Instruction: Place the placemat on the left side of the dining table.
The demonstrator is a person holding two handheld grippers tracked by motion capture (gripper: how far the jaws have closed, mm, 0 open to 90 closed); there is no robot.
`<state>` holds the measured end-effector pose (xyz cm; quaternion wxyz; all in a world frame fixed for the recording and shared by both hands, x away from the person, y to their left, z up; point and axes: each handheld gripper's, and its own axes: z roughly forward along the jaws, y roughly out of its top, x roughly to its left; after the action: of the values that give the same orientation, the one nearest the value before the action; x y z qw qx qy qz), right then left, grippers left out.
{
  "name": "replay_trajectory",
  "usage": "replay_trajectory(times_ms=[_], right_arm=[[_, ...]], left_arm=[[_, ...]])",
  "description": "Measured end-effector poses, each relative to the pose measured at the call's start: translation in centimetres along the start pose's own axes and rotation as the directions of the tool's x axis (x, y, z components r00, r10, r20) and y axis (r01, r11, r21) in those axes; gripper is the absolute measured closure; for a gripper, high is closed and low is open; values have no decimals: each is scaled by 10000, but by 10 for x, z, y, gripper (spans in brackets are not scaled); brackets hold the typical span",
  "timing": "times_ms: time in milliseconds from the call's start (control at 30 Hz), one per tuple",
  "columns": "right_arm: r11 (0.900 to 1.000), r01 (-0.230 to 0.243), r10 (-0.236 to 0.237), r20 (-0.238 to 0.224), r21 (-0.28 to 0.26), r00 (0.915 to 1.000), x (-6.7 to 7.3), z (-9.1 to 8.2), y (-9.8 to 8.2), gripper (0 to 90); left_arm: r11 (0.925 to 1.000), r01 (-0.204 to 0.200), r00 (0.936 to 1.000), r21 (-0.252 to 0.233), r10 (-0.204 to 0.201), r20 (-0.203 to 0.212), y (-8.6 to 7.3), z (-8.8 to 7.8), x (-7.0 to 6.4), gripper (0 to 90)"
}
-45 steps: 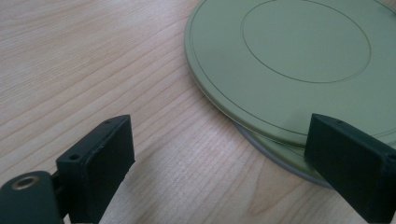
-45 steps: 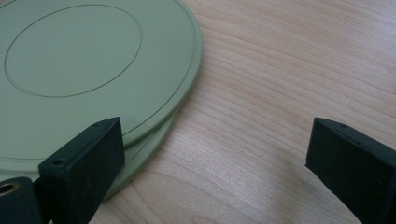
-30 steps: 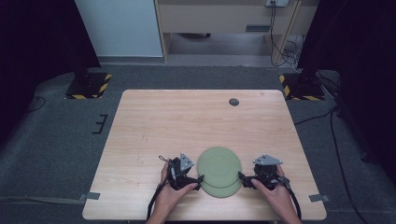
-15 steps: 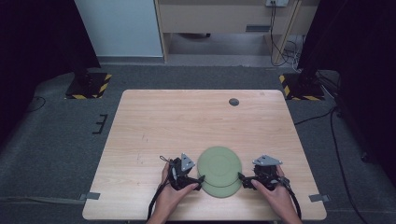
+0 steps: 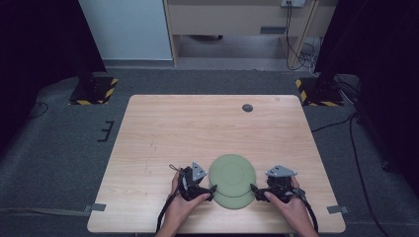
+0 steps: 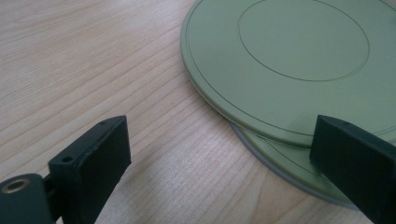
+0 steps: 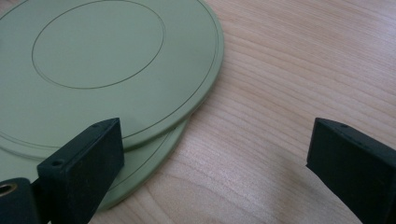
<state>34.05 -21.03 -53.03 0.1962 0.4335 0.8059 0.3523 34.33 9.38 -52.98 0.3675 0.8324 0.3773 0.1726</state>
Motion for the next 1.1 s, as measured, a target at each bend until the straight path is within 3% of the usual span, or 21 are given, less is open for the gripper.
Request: replay_trajectory(times_ms=[300, 500, 733, 833, 933, 1100], right_arm=[[9999, -133, 133, -67, 22, 9999, -3, 2, 1, 25], [9998, -204, 204, -14, -27, 9998, -5, 1, 0, 40], [9995, -323, 323, -5, -72, 9995, -10, 0, 0, 42], [9995, -297, 297, -61, -63, 9995, -10, -1, -1, 44], [9996, -283, 283, -53, -20, 9996, -9, 0, -1, 45], [9995, -303, 303, -67, -27, 9995, -8, 2, 0, 44]], left_arm=[[10000, -23, 10000, -28, 23, 19, 0, 0, 0, 52], [9998, -21, 9997, -184, 26, 247, 2, -3, 0, 60], [9995, 71, 9981, -306, -52, 622, 13, -7, 2, 42], [9995, -70, 9977, -301, 90, 668, 19, -9, 3, 42], [9991, 179, 9966, -390, -147, 813, 25, -11, 7, 43], [9983, 275, 9972, -506, -239, 715, 33, -14, 15, 46]])
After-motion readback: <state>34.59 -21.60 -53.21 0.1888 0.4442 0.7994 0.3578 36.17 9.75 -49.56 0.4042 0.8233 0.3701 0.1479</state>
